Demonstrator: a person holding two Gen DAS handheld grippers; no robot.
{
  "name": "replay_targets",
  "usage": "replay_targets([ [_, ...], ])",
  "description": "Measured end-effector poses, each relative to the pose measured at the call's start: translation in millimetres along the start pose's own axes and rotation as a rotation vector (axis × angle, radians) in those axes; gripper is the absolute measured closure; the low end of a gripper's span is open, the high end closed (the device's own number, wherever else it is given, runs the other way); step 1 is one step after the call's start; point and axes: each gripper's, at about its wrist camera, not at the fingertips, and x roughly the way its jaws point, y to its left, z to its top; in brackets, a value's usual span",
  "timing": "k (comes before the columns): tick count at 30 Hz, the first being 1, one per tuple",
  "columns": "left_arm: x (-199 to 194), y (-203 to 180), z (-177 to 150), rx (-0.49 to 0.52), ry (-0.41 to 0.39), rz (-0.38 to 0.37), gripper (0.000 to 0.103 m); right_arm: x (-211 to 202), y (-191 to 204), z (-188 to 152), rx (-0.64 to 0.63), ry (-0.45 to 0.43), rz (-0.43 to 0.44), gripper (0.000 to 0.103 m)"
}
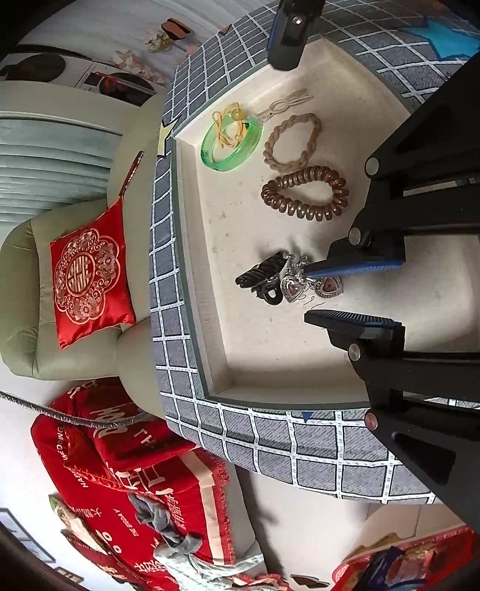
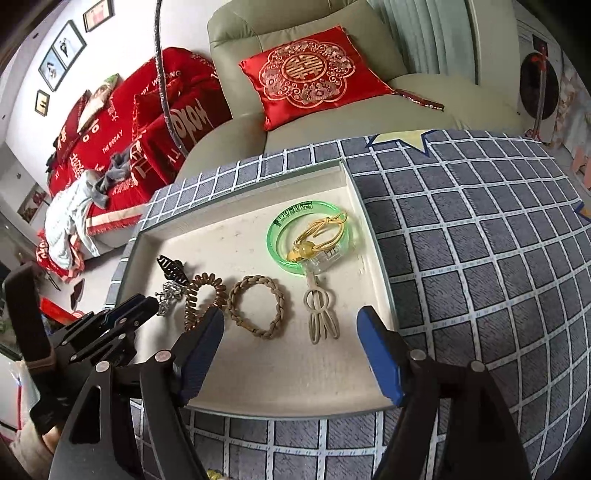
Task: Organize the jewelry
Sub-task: 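Carry both into the tray, releasing the pendant by the claw clip while the right lowers the gold clip, then withdraw both tools from the tray toward the beaded bracelet and star keychain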
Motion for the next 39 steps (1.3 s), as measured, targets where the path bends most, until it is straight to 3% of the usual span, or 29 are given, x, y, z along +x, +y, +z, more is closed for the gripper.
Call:
replay_targets([
  [14, -7.6, -3.9, 3.0, 0.023, -0.040, 0.038, 0.070, -12.4, -0.8, -5.8, 0.024, -0.011, 0.019, 0.025],
  [15, -8.4, -4.1, 3.3, 0.026, -0.041, 0.038, 0.057, -13.1, -2.8, -6.9, 0.026, -0.012, 0.020, 0.025],
  [16, -9.8, -4.0, 3.5, 0.024, -0.046, 0.041, 0.018, -14.5, -3.7, -7.9, 0.030, -0.013, 0.021, 0.025],
  [17, -12.4, -3.1, 3.7, 0.018, -0.063, 0.051, 0.002, -16.2, -3.9, -9.0, 0.033, -0.014, 0.025, 0.025],
  [19, -23.2, -2.1, 3.9, 0.011, -0.126, 0.070, 0.000, -18.6, -5.1, -9.6, 0.035, -0.017, 0.025, 0.025],
  [26, -29.6, -2.6, 7.9, 0.013, -0.115, 0.064, 0.000, -27.0, -3.2, -9.3, 0.026, -0.030, 0.020, 0.025],
  [30, -36.0, -2.8, 5.2, 0.015, -0.114, 0.072, 0.000, -32.6, 1.5, -10.7, 0.014, -0.047, 0.024, 0.016],
  [39, -53.7, 1.1, -4.1, 0.006, -0.113, 0.063, 0.000, -51.1, 6.9, -19.8, 0.018, -0.119, 0.025, 0.014],
])
